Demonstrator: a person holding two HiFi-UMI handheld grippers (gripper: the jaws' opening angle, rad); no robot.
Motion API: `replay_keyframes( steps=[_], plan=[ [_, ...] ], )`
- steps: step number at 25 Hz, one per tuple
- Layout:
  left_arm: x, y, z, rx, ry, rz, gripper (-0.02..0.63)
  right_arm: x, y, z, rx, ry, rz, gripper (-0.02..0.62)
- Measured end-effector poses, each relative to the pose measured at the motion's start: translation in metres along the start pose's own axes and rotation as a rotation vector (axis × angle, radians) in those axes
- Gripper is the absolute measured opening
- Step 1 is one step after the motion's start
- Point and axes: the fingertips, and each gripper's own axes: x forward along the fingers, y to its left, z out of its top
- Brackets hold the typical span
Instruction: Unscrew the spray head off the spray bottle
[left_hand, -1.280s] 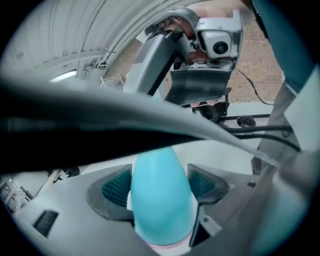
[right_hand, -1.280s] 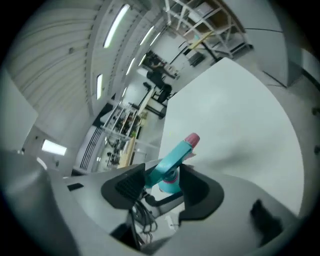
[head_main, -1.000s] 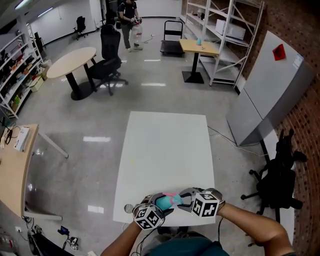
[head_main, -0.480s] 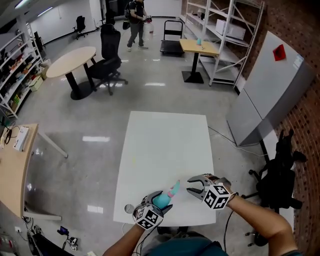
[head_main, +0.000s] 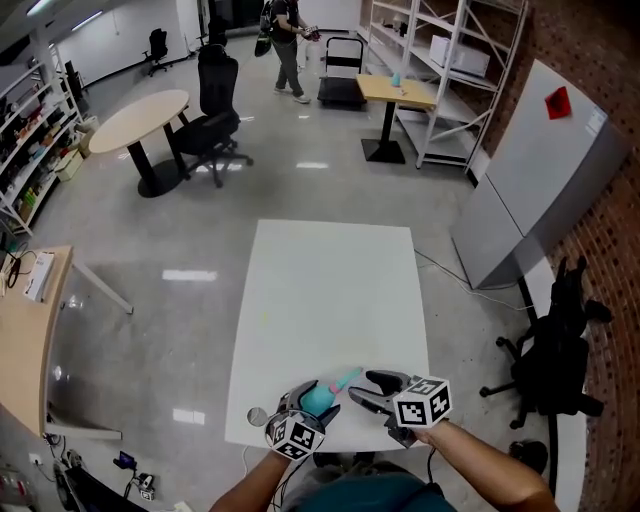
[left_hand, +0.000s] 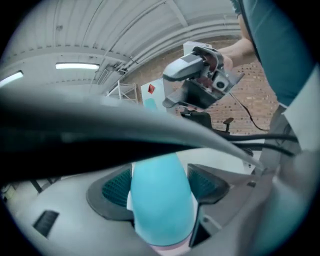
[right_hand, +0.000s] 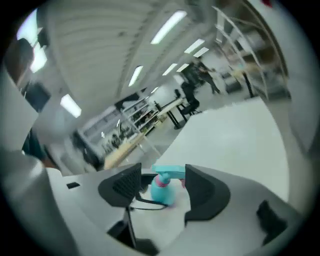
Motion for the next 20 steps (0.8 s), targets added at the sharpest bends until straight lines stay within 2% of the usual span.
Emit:
replay_keyframes(
  steps=[2, 4, 5, 6, 7, 8, 9, 13, 15, 16, 18, 20],
  plan=[
    [-0.003, -0.008, 0.006, 0.037, -0.037, -0.042, 0.344, 0.001, 0.007, 0.002, -0.536, 0.086, -0.08, 0.258],
    [-0.007, -0.016, 0.011, 0.095, -0.056, -0.078, 0.344, 0.0, 0.017, -0.009, -1.047, 0.249, -0.066, 0.258],
    [-0.009, -0.019, 0.013, 0.124, -0.062, -0.095, 0.344, -0.001, 0.02, -0.019, -1.25, 0.342, -0.034, 0.261],
    [-0.01, -0.022, 0.015, 0.151, -0.067, -0.112, 0.344, -0.002, 0.02, -0.028, -1.402, 0.425, -0.004, 0.262],
    [-0.011, -0.025, 0.017, 0.176, -0.068, -0.129, 0.344, -0.002, 0.019, -0.036, -1.492, 0.485, 0.023, 0.264],
    [-0.011, -0.029, 0.017, 0.196, -0.067, -0.145, 0.344, 0.0, 0.019, -0.043, -1.523, 0.52, 0.05, 0.264],
    [-0.01, -0.032, 0.018, 0.209, -0.067, -0.157, 0.344, 0.002, 0.02, -0.051, -1.51, 0.544, 0.077, 0.264],
    [-0.009, -0.039, 0.026, 0.226, -0.084, -0.163, 0.344, 0.01, 0.014, -0.085, -1.29, 0.664, 0.153, 0.264],
    [-0.008, -0.042, 0.025, 0.243, -0.08, -0.167, 0.344, 0.013, 0.014, -0.088, -1.189, 0.655, 0.146, 0.252],
    [-0.007, -0.044, 0.023, 0.253, -0.075, -0.171, 0.344, 0.012, 0.013, -0.088, -1.148, 0.656, 0.14, 0.15],
    [-0.007, -0.044, 0.015, 0.253, -0.066, -0.175, 0.344, 0.009, 0.011, -0.088, -1.1, 0.68, 0.134, 0.135],
    [-0.006, -0.041, 0.006, 0.226, -0.057, -0.163, 0.344, 0.005, 0.004, -0.086, -1.1, 0.677, 0.106, 0.135]
  ],
)
